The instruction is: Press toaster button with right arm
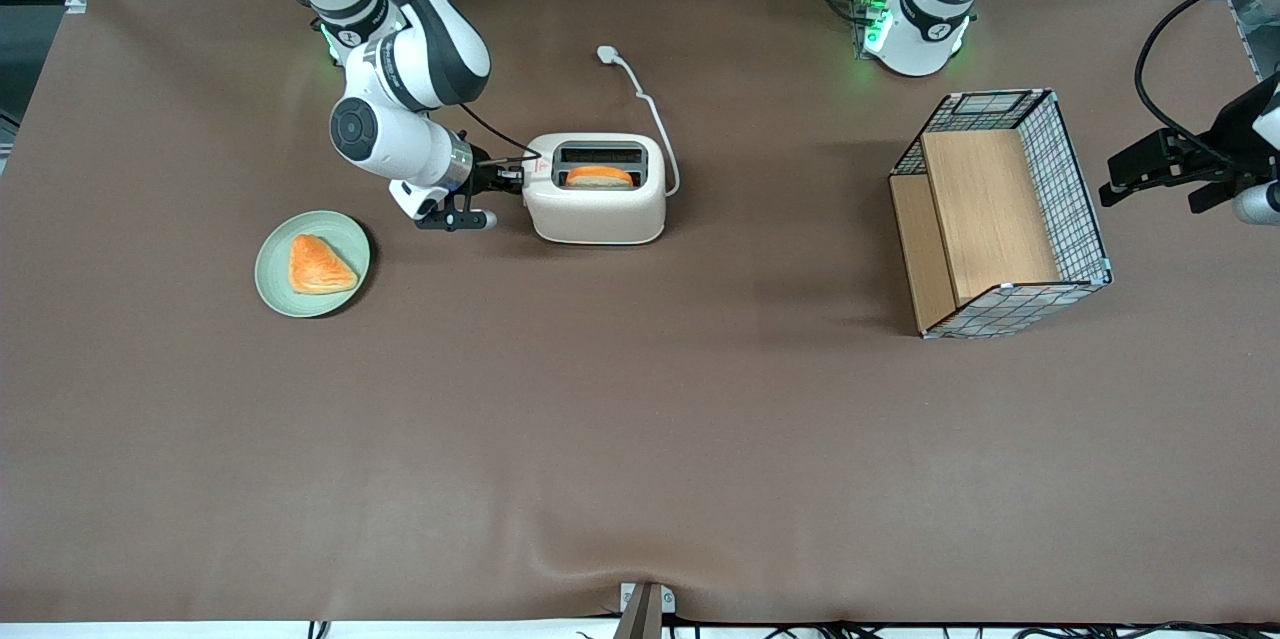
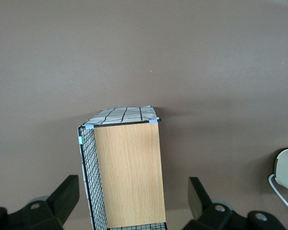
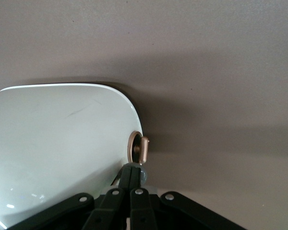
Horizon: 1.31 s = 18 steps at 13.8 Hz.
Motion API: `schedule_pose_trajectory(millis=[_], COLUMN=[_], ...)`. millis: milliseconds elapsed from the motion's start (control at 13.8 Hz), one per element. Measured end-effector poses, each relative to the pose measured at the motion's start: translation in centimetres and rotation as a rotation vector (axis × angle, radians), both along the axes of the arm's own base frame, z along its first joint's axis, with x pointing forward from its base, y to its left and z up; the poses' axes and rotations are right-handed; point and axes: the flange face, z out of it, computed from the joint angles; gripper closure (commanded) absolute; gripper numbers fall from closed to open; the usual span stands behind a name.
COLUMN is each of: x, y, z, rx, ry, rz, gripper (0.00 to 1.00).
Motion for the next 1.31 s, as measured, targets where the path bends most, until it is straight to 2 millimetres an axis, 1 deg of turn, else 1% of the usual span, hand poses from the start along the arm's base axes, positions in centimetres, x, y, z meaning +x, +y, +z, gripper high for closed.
schedule_pose_trajectory(millis=[508,581,726,871,944,1016,1089,1234,1306], x=[0.3,0.8,2.6,4.9,6.1,7.4,8.9,12.2,13.8], y=[0.0,-0.1,-0.5,-1.5,-2.5,-3.7,-5.4,-9.4,-11.5], z=[0.2,0.5,1.7,3.5,4.6,5.7,7.0,10.2,12.1], rx=[0.004,0.010,0.033,0.064,0.073,0.060,0.031,-0.031,-0.061], ry=[0.009,0.018,0.037,0.067,0.078,0.074,0.057,0.019,-0.005], rz=[0.001,-0.002,-0.013,-0.026,-0.023,-0.009,0.007,0.027,0.033], gripper=[1.00,1.00,1.00,1.00,1.00,0.56,0.01,0.00,0.00])
